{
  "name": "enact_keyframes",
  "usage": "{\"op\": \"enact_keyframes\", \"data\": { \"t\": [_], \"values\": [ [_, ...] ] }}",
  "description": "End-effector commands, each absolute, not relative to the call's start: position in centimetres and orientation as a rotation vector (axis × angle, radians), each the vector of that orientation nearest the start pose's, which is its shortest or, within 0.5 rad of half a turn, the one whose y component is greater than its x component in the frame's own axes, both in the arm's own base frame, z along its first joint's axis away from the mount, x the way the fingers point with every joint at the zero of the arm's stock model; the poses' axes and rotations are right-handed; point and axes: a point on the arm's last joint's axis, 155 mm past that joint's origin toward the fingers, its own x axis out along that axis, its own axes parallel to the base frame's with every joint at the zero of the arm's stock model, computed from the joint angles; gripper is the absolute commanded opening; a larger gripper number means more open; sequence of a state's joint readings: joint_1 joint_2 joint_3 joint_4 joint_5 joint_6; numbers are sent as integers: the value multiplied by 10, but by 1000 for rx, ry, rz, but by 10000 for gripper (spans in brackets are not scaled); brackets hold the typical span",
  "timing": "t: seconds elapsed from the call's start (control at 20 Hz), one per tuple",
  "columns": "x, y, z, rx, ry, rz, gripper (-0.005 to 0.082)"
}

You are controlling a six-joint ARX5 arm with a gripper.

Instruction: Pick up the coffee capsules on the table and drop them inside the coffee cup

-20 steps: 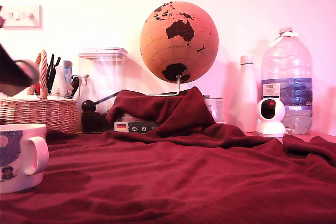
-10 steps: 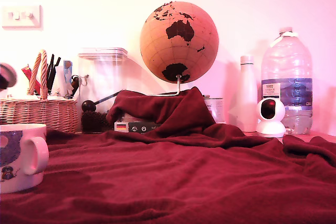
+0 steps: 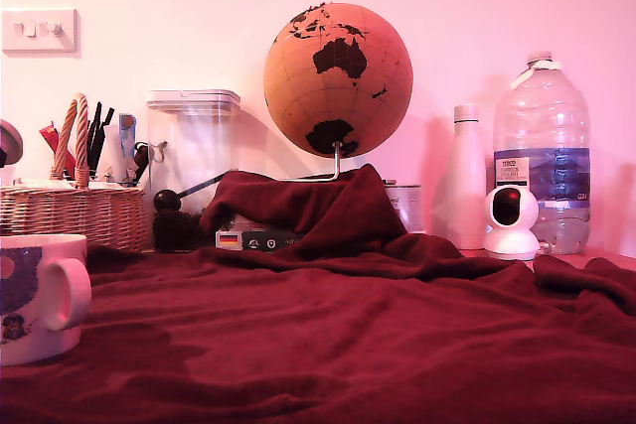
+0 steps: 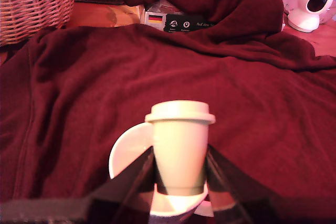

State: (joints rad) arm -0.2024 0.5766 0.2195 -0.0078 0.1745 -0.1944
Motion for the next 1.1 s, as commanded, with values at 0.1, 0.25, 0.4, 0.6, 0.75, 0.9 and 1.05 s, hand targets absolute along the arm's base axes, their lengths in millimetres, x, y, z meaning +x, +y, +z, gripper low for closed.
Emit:
{"op": "enact_keyframes", "data": {
  "t": [0.1,0.25,0.4,0.6,0.75,0.9,1.05],
  "values": [
    [269,-88,125,-174,398,-340,160],
    [271,-89,129,-188,392,-339,160],
    [276,-90,129,-193,428,-334,161],
    [285,-96,128,-186,503,-341,163],
    [290,-99,124,-162,581,-341,163],
    [292,-100,118,-140,674,-332,163],
    [296,-100,111,-122,765,-322,163]
  ]
}}
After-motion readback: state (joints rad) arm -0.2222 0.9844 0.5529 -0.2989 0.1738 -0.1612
